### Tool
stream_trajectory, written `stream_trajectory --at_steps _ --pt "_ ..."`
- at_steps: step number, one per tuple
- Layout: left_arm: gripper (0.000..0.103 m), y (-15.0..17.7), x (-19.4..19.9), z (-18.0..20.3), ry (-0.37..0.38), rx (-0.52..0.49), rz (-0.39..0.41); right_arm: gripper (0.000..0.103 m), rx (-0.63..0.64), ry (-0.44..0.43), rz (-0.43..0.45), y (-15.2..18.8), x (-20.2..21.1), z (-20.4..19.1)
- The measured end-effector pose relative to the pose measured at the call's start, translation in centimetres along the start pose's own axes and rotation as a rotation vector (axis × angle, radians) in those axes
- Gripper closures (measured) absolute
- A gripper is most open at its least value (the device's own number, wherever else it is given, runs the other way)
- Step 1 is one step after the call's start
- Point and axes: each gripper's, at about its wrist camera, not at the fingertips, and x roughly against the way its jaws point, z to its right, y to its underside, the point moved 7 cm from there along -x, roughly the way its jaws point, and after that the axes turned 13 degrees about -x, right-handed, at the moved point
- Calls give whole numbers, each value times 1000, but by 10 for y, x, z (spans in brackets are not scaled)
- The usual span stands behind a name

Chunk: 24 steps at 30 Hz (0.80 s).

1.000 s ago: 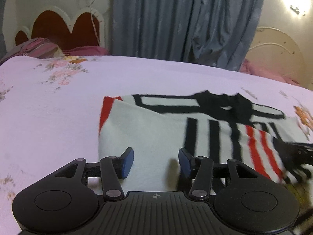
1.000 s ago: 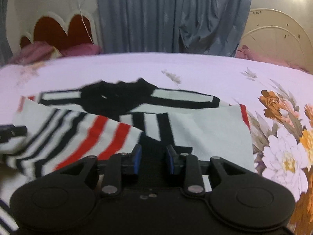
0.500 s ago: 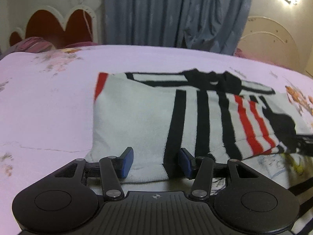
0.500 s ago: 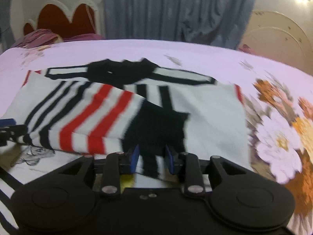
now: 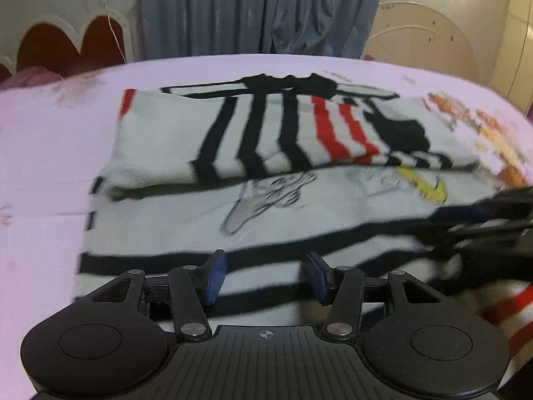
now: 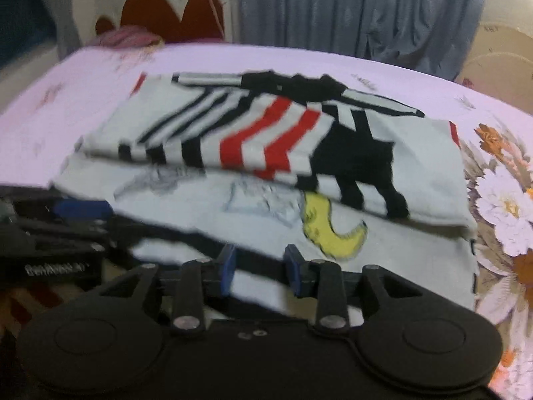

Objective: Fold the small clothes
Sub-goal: 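Smooth the folded side flat with the left tool while the right tool releases, then move both open tools to the black hem band of the sweater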

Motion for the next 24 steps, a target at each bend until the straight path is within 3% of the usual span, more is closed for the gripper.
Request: stream_trajectory --at_steps 3,7,10,13,18,21,24 --pt "43 14 12 -12 -46 5 -17 62 -5 43 13 10 13 27" --pt "42 36 30 -24 -108 39 -37 61 -64 60 13 24 28 67" --pt "42 42 42 -22 -151 71 -57 61 -39 56 15 29 37 67" --pt "42 37 57 -6 -110 110 -41 63 -42 -32 28 29 52 49" --pt "42 36 62 28 -47 75 -30 66 -17 -136 39 40 68 1" --pt "42 51 59 25 -43 74 -63 68 23 -95 17 54 66 -10" --pt "41 64 66 15 -38 53 -45 68 -12 -16 -7 72 65 10"
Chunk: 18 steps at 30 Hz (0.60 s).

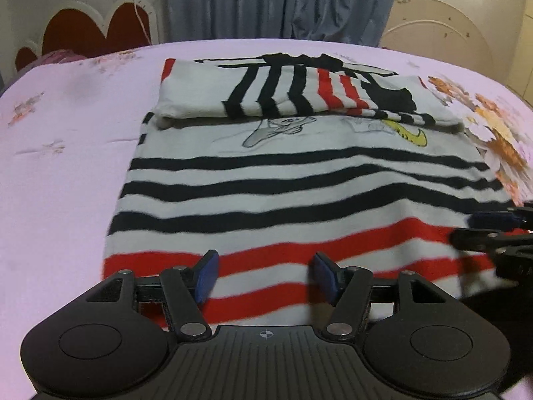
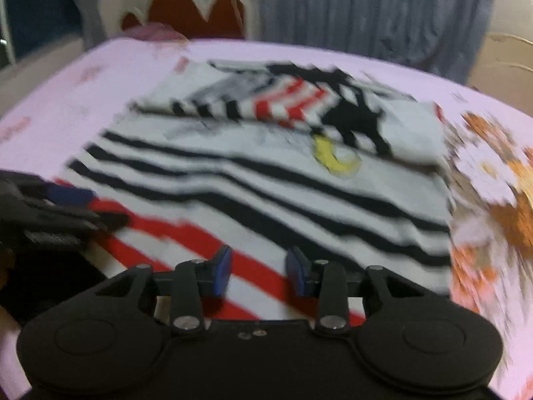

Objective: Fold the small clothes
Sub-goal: 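Move both open tools to the black hem band of the sweater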

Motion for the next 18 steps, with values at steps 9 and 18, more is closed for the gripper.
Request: stream_trajectory --at_steps 9,18 --pt "41 28 25 -21 24 6 9 66 -93 156 15 30 30 25" --pt "41 44 47 -31 38 26 4 61 -164 213 28 56 58 21"
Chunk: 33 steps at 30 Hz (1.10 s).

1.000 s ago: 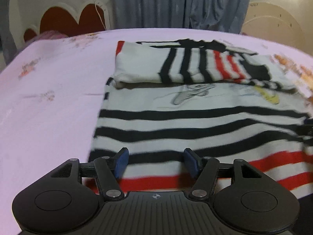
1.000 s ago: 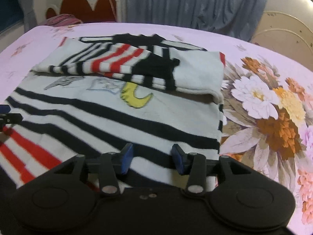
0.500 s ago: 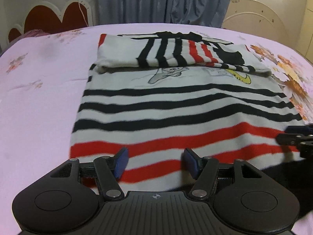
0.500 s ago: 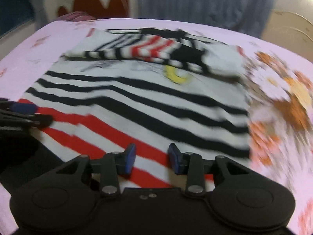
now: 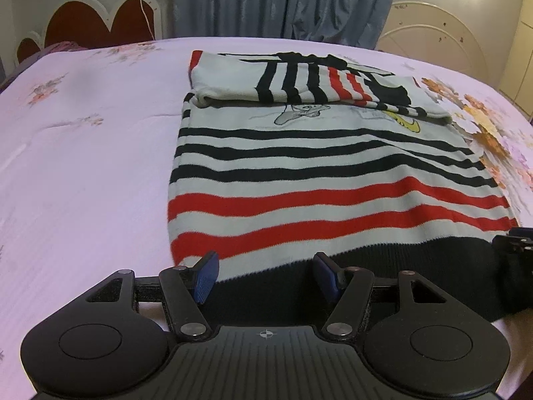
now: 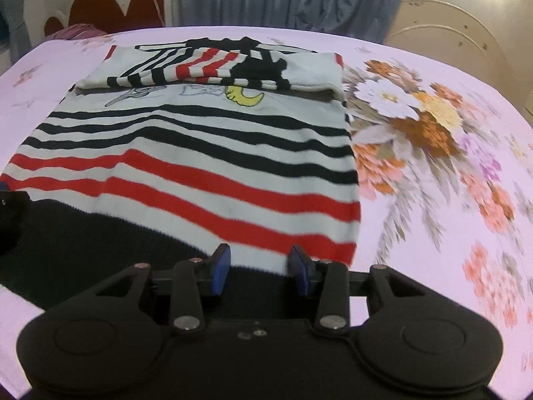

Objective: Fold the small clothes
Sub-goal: 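Move both open tools to the black hem band of the sweater, then close the right tool on the black hem band while the left tool closes beside it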

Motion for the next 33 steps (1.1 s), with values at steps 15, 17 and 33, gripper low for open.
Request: stream_trajectory --at_steps 15,17,33 --pt "39 37 21 -27 95 138 -25 42 -131 40 -12 29 24 18" --pt "39 41 21 -26 117 146 -23 43 -163 31 -29 32 23 21" --pt "93 34 3 -10 331 261 -98 91 -263 -117 -106 28 20 18"
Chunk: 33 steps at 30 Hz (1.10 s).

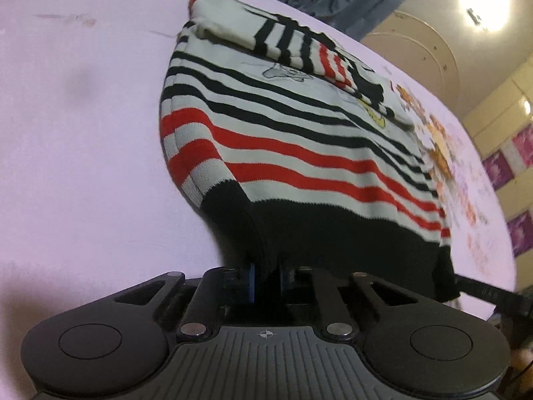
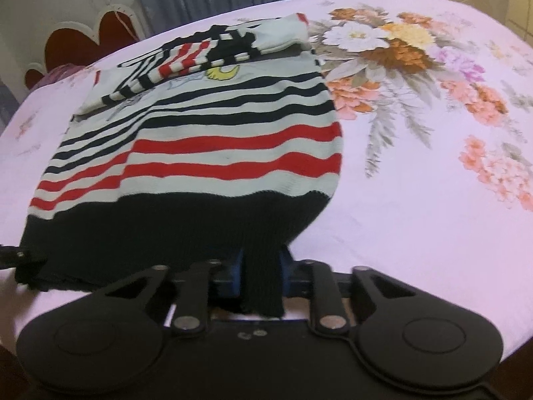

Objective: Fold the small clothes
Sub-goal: 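Close the right tool on the black hem band while the left tool closes beside it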

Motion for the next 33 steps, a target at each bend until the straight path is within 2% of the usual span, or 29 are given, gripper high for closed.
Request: stream_trajectory --at_steps 3,8,13,20,27,33 --pt "94 -11 6 6 22 -21 38 92 -25 -41 10 -10 5 -3" --pt "94 -57 22 15 45 -38 140 92 -56 -140 61 -47 19 -16" --pt "94 -123 24 17 33 -61 237 92 -75 -216 150 -109 24 -30" --pt "94 -213 -8 2 -15 -39 320 92 -85 -263 205 -202 -20 -50" --pt "94 -289 -79 -23 -67 29 282 93 -168 -275 151 -280 -94 -62" --pt "93 -319 -139 -51 -104 85 206 93 -254 -246 80 -313 -154 -57"
